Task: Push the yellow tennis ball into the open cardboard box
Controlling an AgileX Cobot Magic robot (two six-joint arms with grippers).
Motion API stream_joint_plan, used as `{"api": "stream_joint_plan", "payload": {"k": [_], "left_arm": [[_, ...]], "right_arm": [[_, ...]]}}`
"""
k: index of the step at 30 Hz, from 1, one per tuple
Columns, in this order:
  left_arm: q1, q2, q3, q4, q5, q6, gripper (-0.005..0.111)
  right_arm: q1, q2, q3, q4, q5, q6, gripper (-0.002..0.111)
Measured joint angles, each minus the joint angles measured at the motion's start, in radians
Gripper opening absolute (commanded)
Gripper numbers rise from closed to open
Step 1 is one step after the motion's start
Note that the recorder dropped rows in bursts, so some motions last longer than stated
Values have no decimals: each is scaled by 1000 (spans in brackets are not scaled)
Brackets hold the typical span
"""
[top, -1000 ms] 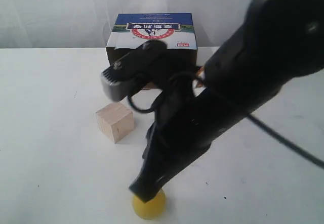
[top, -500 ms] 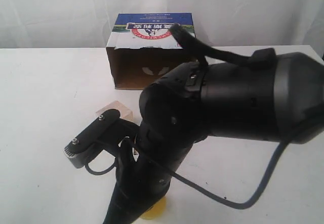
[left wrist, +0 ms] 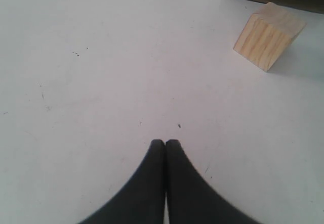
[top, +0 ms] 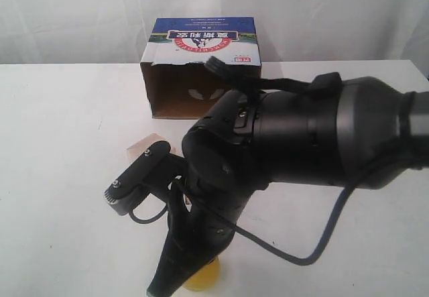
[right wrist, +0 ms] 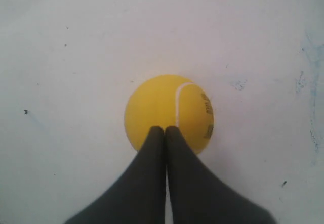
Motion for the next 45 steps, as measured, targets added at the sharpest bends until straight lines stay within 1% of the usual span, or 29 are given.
{"api": "stream_joint_plan", "payload": {"k": [13, 21, 28, 33, 36, 39, 45], "left_arm": [[0, 0, 0, 0, 0, 0, 0], [0, 0, 0, 0, 0, 0, 0], [0, 0, 0, 0, 0, 0, 0], [0, 0, 0, 0, 0, 0, 0], [0, 0, 0, 0, 0, 0, 0], [0, 0, 0, 0, 0, 0, 0], [0, 0, 0, 0, 0, 0, 0]], "right_arm": [[-7, 45, -2, 0, -6, 4, 0], [-74, 51, -8, -10, -13, 6, 0], [-170, 64, -18, -111, -48, 6, 0], [-222, 49, -104, -210, -44, 45, 0], [-224, 13, -145, -212, -32, 67, 0], [-210, -8, -153, -162, -8, 78, 0], [-178, 32, -99, -112, -14, 83, 0]]}}
